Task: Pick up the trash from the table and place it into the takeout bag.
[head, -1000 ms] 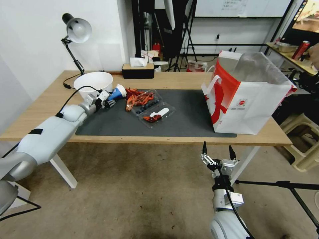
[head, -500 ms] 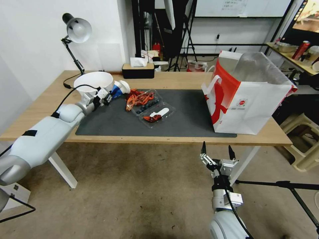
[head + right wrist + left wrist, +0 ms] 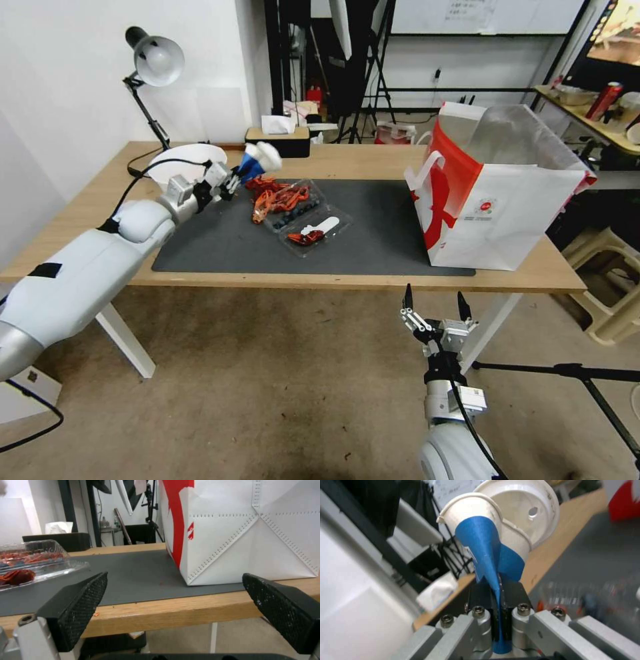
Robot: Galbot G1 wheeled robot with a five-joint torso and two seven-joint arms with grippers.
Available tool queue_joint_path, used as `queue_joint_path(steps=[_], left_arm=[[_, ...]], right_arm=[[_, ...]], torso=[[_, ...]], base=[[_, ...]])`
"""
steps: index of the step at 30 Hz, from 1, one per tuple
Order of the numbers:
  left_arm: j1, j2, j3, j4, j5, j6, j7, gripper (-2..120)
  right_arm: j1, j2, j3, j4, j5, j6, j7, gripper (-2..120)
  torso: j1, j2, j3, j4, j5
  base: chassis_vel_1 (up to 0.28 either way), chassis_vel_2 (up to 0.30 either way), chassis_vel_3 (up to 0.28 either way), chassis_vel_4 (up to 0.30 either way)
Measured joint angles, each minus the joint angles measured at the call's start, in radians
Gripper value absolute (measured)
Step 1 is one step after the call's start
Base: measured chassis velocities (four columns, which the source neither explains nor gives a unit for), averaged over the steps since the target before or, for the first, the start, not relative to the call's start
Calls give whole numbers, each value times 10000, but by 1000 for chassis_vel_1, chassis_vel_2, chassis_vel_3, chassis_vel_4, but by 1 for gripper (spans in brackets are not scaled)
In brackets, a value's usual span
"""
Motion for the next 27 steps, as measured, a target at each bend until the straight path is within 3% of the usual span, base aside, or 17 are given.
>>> queue_joint_path(steps=[8, 14, 20, 27], left_arm=[[-1213, -409, 1065, -923, -692, 263, -412, 0], [-2188, -978, 1757, -902, -1058, 412, -546, 0], [-3482, -2327, 2483, -463, -1374, 587, -791, 0], [-4407, -3426, 3138, -193, -1716, 722, -973, 0]], right_arm=[[-47, 5, 29, 0, -10, 14, 0, 100], [-69, 24, 44, 0, -12, 24, 2, 100], [-93, 87, 81, -6, -14, 53, 8, 100], [-70, 145, 74, -29, -51, 58, 8, 100]], torso=[[-1, 0, 1, 0, 1], [0, 0, 1, 2, 1], [1, 0, 2, -4, -1], [0, 0, 1, 0, 1]], base=[[0, 0, 0, 0], [0, 0, 0, 0], [0, 0, 0, 0], [0, 0, 0, 0]])
